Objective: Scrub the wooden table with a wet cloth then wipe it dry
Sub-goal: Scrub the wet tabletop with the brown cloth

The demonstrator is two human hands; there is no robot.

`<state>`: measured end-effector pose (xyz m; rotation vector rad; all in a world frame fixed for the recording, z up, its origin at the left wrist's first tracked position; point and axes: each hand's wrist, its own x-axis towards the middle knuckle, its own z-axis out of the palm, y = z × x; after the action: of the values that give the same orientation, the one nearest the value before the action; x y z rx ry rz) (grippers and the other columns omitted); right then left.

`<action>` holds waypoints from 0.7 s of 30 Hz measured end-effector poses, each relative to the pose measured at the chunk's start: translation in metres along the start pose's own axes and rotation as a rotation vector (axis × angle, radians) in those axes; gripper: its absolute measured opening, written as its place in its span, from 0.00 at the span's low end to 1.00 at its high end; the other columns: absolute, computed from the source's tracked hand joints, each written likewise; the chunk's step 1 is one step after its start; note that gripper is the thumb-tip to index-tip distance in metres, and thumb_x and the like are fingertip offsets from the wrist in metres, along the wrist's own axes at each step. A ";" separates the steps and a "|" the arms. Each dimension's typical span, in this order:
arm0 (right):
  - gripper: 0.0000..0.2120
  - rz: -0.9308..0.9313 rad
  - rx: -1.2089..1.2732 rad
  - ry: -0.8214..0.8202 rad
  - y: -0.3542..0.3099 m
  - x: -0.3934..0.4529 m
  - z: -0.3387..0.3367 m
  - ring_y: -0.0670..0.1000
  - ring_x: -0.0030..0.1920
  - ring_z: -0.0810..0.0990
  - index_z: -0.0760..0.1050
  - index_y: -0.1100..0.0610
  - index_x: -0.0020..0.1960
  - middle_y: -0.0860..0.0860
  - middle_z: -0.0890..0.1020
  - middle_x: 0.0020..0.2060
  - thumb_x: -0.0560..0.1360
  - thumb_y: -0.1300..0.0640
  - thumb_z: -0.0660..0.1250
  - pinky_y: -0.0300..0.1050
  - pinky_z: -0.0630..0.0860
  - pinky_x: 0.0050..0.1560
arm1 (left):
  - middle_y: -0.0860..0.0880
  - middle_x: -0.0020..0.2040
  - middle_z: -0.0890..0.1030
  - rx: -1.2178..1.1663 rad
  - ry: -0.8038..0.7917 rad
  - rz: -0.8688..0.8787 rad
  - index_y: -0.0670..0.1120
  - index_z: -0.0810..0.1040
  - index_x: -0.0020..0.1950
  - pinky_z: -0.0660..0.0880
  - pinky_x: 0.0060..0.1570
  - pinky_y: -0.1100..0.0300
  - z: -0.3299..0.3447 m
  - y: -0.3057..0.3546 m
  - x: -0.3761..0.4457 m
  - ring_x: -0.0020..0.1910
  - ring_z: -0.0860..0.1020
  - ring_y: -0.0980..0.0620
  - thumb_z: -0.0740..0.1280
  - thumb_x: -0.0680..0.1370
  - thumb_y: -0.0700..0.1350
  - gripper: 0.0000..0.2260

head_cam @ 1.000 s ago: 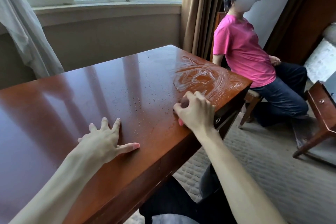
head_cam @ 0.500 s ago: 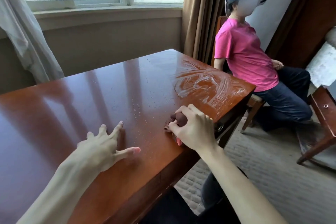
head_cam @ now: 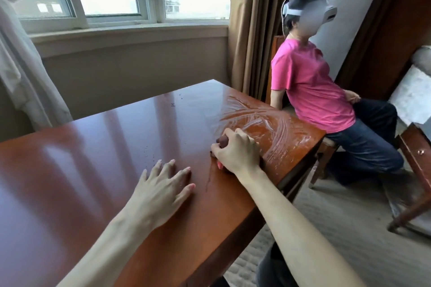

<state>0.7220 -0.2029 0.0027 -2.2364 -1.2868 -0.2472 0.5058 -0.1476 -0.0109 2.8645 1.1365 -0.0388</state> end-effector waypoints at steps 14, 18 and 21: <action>0.11 -0.117 0.026 -0.109 -0.012 0.186 0.109 0.59 0.46 0.82 0.75 0.48 0.43 0.52 0.83 0.46 0.70 0.41 0.66 0.48 0.74 0.46 | 0.48 0.82 0.54 0.043 -0.001 -0.273 0.66 0.50 0.80 0.53 0.77 0.38 -0.010 -0.072 0.129 0.81 0.51 0.42 0.43 0.78 0.71 0.30; 0.08 -0.094 0.041 -0.098 -0.013 0.242 0.135 0.60 0.46 0.81 0.71 0.47 0.41 0.52 0.83 0.45 0.70 0.44 0.66 0.47 0.70 0.44 | 0.49 0.83 0.51 0.046 -0.068 -0.287 0.70 0.43 0.79 0.55 0.77 0.43 -0.003 -0.087 0.158 0.81 0.52 0.43 0.39 0.77 0.72 0.29; 0.08 -0.097 0.031 -0.148 -0.016 0.262 0.139 0.60 0.47 0.81 0.71 0.46 0.41 0.52 0.82 0.45 0.70 0.43 0.66 0.48 0.74 0.48 | 0.49 0.83 0.49 0.060 -0.104 -0.281 0.71 0.41 0.78 0.56 0.77 0.46 -0.006 -0.089 0.162 0.81 0.51 0.43 0.40 0.78 0.71 0.27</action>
<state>0.8321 0.0731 0.0001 -2.2035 -1.4692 -0.0983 0.5629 0.0282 -0.0163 2.6906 1.5290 -0.2352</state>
